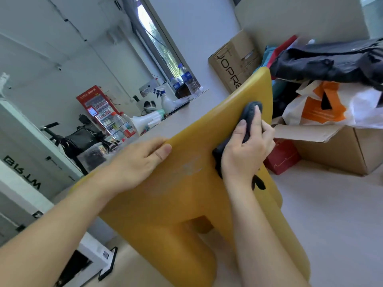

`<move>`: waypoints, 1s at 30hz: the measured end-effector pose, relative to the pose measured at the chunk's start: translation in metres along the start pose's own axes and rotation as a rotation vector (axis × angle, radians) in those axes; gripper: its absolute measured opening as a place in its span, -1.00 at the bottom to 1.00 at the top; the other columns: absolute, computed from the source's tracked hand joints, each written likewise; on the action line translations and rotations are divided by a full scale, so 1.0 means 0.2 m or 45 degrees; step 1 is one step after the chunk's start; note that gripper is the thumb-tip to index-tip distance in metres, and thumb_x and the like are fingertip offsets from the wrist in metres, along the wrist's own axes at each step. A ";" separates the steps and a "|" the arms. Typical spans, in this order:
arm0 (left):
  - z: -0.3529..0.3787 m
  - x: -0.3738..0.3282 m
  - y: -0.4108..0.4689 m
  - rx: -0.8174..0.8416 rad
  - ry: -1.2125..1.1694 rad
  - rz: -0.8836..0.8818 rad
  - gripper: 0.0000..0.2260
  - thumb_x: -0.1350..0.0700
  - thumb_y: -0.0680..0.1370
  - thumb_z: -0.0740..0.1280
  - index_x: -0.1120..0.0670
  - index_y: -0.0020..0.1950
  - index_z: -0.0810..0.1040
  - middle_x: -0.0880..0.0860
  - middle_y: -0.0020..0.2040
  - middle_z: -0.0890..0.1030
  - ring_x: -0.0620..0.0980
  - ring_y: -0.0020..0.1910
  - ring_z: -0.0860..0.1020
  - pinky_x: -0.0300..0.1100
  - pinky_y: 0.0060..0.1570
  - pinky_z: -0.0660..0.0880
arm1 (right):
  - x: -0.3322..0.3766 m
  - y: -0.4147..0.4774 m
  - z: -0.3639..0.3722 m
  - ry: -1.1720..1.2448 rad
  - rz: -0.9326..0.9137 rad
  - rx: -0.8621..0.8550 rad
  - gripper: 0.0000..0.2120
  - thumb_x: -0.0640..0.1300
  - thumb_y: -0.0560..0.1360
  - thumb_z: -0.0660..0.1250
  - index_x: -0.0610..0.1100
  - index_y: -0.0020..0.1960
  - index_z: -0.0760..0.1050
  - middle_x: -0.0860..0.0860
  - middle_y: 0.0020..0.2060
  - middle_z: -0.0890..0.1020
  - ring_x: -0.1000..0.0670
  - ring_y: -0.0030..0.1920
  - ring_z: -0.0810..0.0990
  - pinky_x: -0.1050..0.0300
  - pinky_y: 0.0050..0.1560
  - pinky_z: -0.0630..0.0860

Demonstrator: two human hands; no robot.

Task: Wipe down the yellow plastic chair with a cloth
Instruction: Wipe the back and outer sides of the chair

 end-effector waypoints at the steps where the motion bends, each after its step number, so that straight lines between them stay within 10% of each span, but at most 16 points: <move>1: 0.02 0.03 -0.02 -0.045 0.010 -0.009 -0.59 -0.27 0.54 0.03 -0.12 0.24 0.46 -0.02 0.14 0.59 0.03 0.15 0.51 -0.01 0.18 0.42 | 0.02 -0.06 0.00 -0.030 -0.036 0.006 -0.62 -0.12 0.59 0.23 -0.14 0.39 0.45 -0.12 0.12 0.54 -0.17 0.08 0.48 0.08 0.12 0.38; 8: 0.04 -0.01 -0.05 -0.202 0.040 0.050 -0.66 -0.26 0.57 -0.03 -0.12 0.10 0.41 0.00 -0.07 0.58 0.11 -0.03 0.53 0.06 -0.01 0.47 | 0.20 -0.34 -0.02 -0.033 -0.487 0.186 -0.64 -0.08 0.61 0.18 -0.12 0.37 0.45 -0.09 0.19 0.47 -0.17 0.10 0.52 -0.08 0.09 0.44; 14: 0.05 -0.14 -0.03 -0.302 0.149 -0.001 -0.69 -0.20 0.61 -0.05 -0.10 0.08 0.40 0.02 -0.08 0.59 0.18 -0.03 0.52 0.06 -0.01 0.47 | -0.08 0.16 0.00 0.018 0.059 0.167 -0.57 -0.04 0.56 0.15 -0.08 0.40 0.43 -0.15 0.11 0.50 -0.19 0.14 0.47 0.28 0.01 0.21; 21: 0.07 -0.16 0.11 -0.402 0.248 -0.114 -0.66 -0.19 0.62 -0.07 -0.06 -0.11 0.39 0.04 -0.10 0.61 0.21 -0.05 0.52 -0.02 -0.17 0.39 | 0.20 -0.32 0.08 0.039 -0.323 0.322 -0.61 -0.05 0.57 0.17 -0.09 0.37 0.46 -0.09 0.08 0.54 -0.15 0.04 0.51 0.00 0.02 0.40; 27: 0.08 -0.16 0.11 -0.471 0.244 -0.118 -0.62 -0.19 0.62 -0.07 -0.07 -0.31 0.27 -0.04 -0.31 0.47 0.16 -0.19 0.46 -0.07 -0.24 0.29 | -0.27 0.12 0.13 -0.018 0.274 0.356 -0.61 -0.06 0.61 0.16 0.01 0.43 0.39 -0.05 0.13 0.48 -0.13 0.23 0.43 0.17 0.09 0.27; 30: 0.06 -0.17 0.11 -0.520 0.250 -0.121 -0.64 -0.17 0.62 -0.05 -0.06 -0.29 0.30 -0.01 -0.24 0.54 0.20 -0.13 0.49 -0.06 -0.23 0.28 | 0.03 -0.18 0.10 -0.035 -0.019 0.253 -0.61 -0.04 0.58 0.17 -0.03 0.39 0.44 -0.07 0.08 0.53 -0.15 0.10 0.46 0.02 0.01 0.36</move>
Point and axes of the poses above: each hand's wrist, its own y-axis towards the middle knuckle, its own z-axis out of the palm, x = y × z, the point moved 6 cm from there along y, towards the middle knuckle
